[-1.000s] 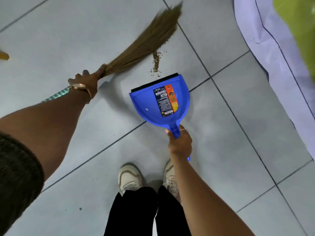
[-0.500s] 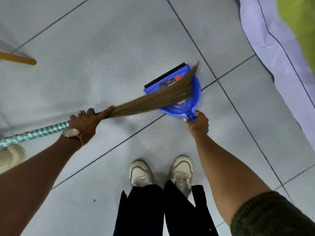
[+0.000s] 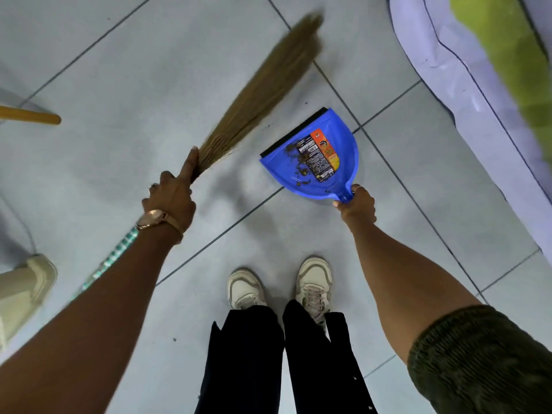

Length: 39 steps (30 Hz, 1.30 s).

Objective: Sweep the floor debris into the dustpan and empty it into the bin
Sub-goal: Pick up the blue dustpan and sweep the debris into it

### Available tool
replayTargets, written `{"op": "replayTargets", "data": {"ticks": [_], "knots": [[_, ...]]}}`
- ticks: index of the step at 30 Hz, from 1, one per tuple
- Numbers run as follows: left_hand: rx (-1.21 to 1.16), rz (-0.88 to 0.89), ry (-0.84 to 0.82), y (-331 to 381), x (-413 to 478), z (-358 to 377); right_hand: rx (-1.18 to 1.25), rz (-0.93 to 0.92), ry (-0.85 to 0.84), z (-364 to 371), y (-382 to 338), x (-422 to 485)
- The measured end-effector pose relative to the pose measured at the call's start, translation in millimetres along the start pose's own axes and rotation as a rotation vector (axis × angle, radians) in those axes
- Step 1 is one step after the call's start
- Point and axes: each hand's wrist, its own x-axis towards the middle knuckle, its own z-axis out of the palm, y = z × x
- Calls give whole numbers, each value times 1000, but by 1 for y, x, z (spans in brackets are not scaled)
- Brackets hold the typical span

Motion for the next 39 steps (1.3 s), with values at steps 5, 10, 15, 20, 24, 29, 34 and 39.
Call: {"op": "replayTargets", "data": {"ticks": [5, 10, 15, 20, 24, 29, 34, 39], "knots": [[-262, -300, -113, 5, -26, 31, -95, 31, -33, -18, 18, 2], [-331, -493, -298, 5, -54, 74, -192, -33, -36, -30, 19, 18], [-292, -422, -350, 29, -66, 105, -265, -125, -38, -26, 3, 37], [-253, -278, -335, 45, -63, 105, -348, -187, -36, -20, -9, 47], [-235, -224, -301, 45, -82, 92, -351, -211, -35, -20, -7, 44], [-493, -217, -71, 40, -87, 61, -307, -213, 0, -21, 10, 25], [-538, -263, -29, 33, -10, 51, -242, -103, -12, -30, 34, 24], [-485, -329, -211, 34, 48, 62, -243, -128, -21, -44, 30, 50]]}}
